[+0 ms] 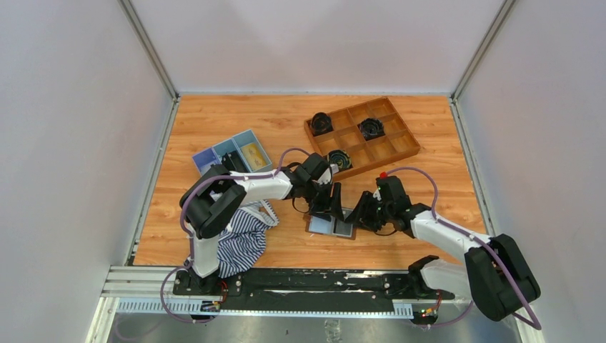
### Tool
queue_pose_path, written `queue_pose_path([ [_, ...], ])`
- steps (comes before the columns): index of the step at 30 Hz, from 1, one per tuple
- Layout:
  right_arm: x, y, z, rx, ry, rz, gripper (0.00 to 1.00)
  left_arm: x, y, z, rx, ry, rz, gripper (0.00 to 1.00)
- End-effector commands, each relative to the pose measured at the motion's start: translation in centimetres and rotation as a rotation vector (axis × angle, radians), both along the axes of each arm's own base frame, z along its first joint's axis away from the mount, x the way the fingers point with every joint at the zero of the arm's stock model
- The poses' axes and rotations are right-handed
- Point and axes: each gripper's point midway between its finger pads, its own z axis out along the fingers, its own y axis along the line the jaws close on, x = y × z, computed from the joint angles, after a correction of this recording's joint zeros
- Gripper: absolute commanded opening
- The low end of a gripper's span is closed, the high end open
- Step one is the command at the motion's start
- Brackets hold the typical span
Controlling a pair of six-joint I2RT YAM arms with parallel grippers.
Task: Take the credit cards out of the card holder
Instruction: Remove the credit card from the card holder.
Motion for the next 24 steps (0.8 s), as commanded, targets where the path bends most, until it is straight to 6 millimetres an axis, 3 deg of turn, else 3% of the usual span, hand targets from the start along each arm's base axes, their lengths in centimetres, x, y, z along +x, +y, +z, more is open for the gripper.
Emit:
queue_pose_path([
  [1, 0.19, -0.62, -0.37, -0.023, 0.008, -0.019, 0.44, -0.05, 0.38, 0.0, 0.034, -0.022, -0.015, 0.58],
  [24, 0.22, -0.06, -0.64, -0.002, 0.02, 0.002, 0.44, 0.14, 0.24, -0.04, 0.038, -0.024, -0.015, 0.56],
])
